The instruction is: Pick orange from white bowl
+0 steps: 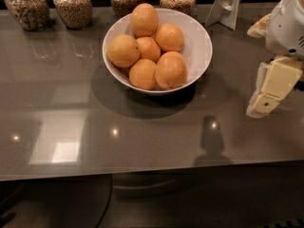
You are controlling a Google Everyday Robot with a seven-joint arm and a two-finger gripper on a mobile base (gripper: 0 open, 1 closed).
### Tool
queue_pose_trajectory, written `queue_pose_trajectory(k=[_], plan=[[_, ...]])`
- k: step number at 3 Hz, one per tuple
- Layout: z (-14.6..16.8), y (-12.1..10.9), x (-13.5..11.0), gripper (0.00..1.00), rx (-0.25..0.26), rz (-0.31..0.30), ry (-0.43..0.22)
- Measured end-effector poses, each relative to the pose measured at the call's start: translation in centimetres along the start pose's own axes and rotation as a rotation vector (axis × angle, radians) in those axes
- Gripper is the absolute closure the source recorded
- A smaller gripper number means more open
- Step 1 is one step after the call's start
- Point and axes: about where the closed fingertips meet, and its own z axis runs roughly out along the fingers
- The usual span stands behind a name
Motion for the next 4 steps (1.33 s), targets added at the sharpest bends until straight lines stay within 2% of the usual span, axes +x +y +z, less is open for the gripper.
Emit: queue_pose_trajectory(k=[1, 2, 4], plan=[[0.7, -1.4, -3.1, 0.00, 0.033, 0.017, -0.100], [1.5, -3.3, -6.3, 0.00, 0.051, 0.073, -0.199], [1.4, -3.5, -6.6, 0.00, 0.066, 0.089, -0.206]])
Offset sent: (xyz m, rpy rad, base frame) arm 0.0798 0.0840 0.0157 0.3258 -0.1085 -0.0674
